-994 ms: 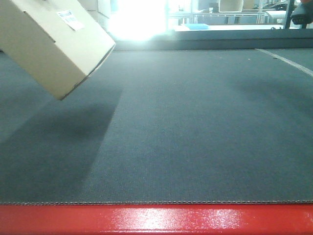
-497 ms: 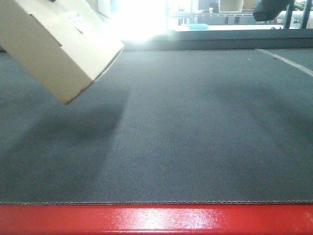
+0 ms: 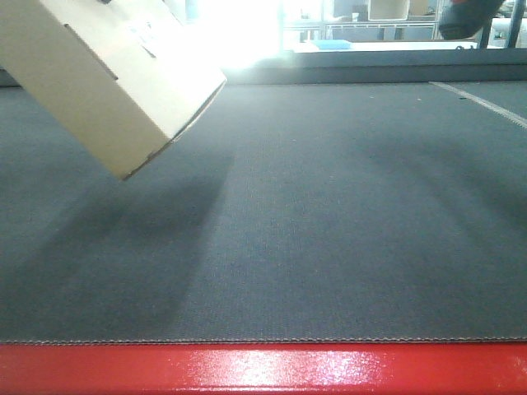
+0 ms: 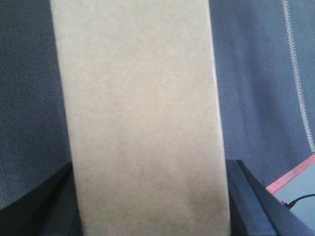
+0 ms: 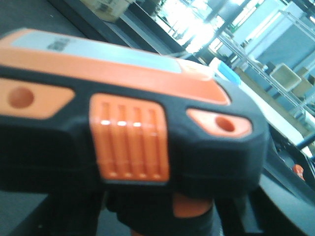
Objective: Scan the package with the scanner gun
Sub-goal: 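Lift the orange scanner gun off the belt with the right gripper, then point the scanner gun at the box label held by the left gripper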
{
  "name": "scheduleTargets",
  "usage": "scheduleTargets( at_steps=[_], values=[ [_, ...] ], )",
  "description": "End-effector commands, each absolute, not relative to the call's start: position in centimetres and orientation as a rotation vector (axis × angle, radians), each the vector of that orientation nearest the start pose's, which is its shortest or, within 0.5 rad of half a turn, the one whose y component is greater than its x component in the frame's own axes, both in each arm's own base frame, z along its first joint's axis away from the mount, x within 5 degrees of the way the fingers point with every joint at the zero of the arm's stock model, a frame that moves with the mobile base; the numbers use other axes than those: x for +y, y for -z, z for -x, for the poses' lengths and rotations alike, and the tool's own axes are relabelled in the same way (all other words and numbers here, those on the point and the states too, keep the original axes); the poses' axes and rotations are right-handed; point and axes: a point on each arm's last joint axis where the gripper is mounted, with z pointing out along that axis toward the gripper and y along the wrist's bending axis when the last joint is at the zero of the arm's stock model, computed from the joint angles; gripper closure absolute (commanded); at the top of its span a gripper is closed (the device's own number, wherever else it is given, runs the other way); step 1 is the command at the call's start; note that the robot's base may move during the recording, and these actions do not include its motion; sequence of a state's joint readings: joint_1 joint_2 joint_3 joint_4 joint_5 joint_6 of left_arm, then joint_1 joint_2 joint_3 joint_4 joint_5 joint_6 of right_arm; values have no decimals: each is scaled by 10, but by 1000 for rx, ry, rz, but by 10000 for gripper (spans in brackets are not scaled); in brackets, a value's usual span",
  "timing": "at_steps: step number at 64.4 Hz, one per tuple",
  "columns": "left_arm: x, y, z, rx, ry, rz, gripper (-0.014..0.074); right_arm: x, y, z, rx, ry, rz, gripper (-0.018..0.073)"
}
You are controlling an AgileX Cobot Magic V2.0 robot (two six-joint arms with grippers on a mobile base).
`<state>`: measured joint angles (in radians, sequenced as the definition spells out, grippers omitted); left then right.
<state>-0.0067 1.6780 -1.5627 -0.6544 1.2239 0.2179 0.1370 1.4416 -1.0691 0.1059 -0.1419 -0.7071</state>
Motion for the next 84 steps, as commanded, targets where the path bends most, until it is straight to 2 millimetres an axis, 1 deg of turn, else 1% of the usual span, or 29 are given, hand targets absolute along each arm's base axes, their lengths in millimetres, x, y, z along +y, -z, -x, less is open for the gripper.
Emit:
scheduleTargets(
  at_steps=[1,11,21,31,40,47,60,65,77,84],
  values=[
    [-58,-349,-347,2622,863,-140,708,33,-358,-338,1547,393,537,713],
    [-58,-349,-347,2622,863,-140,708,24,-357,-340,1569,386,479,713],
    [-58,-349,-347,2622,863,-140,708,24,-357,-340,1571,383,474,713],
    [-58,-349,-347,2622,863,-140,708,22,-357,-340,1596,323,377,713],
    [-58,-349,-347,2622,863,-140,708,22,-358,-340,1581,324,359,713],
    [-58,-349,-347,2622,863,-140,708,15,-357,-341,1588,338,343,713],
    [-58,-349,-347,2622,863,-140,708,-8,-354,-341,1643,343,250,713],
    [-58,-349,-347,2622,863,-140,708,-13,-353,-341,1661,342,231,713],
    [-58,-349,-347,2621,866,-140,708,-15,-350,-342,1674,339,227,713],
    [-58,-349,-347,2621,866,-140,708,-14,-341,-347,1708,332,236,713]
  ],
)
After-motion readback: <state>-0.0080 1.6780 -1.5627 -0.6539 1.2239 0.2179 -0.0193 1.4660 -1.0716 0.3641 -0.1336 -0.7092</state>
